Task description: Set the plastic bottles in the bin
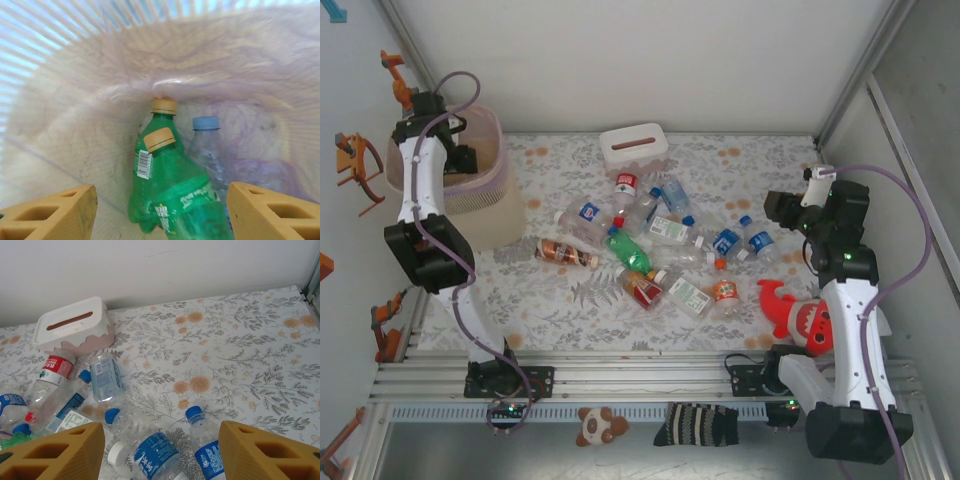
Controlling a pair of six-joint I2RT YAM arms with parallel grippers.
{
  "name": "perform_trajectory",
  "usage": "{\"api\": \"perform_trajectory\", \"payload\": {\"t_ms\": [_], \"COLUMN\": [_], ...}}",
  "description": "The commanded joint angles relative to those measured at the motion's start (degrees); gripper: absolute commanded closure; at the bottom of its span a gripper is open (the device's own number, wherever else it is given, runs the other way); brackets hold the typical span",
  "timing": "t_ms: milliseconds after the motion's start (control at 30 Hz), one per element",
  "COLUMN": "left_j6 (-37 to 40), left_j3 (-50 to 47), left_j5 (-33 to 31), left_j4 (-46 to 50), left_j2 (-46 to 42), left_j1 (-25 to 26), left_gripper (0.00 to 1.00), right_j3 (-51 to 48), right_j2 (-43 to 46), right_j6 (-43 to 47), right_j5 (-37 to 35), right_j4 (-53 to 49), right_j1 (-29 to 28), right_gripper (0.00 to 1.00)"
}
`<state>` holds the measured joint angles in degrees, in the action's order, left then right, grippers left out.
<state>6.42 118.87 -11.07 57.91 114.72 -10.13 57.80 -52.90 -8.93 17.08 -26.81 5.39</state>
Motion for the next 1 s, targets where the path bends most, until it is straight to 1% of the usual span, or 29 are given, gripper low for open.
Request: {"api": "perform_trajectory", "payload": {"t_ms": [0, 100, 200, 700, 867, 967], "left_j6": [-1.4, -2.3, -3.0, -7.5, -10.7, -14.1], "left_j3": [0.7, 0.9, 1.2, 4.5, 3.1, -0.3], "left_j5": [4.0, 6.1, 6.5, 5.2, 4.8, 5.2], "left_j4": [2.2, 2.8, 3.4, 6.4, 6.3, 4.7], "left_j2": [-4.6, -7.0, -9.4, -18.3, -21.8, -24.3], "left_j1": [0.5, 1.2, 2.9, 13.6, 17.8, 20.6], "left_gripper": [0.32, 0.32, 0.32, 0.32, 0.34, 0.35], "right_j3": [1.7, 1.6, 1.6, 1.0, 0.7, 0.6], "right_j2": [1.1, 1.2, 1.1, 1.8, 2.1, 2.2], "right_j6": [1.0, 0.7, 0.4, 0.0, -0.2, -0.4], "right_j5": [0.0, 0.2, 0.4, 1.2, 1.3, 1.5], "right_j4": [-0.7, -0.6, -0.4, -0.4, -0.4, -0.2], "right_j1": [-0.4, -0.4, -0.4, -0.5, -0.4, -0.4], "right_gripper": [0.39, 0.39, 0.39, 0.39, 0.39, 0.39]}}
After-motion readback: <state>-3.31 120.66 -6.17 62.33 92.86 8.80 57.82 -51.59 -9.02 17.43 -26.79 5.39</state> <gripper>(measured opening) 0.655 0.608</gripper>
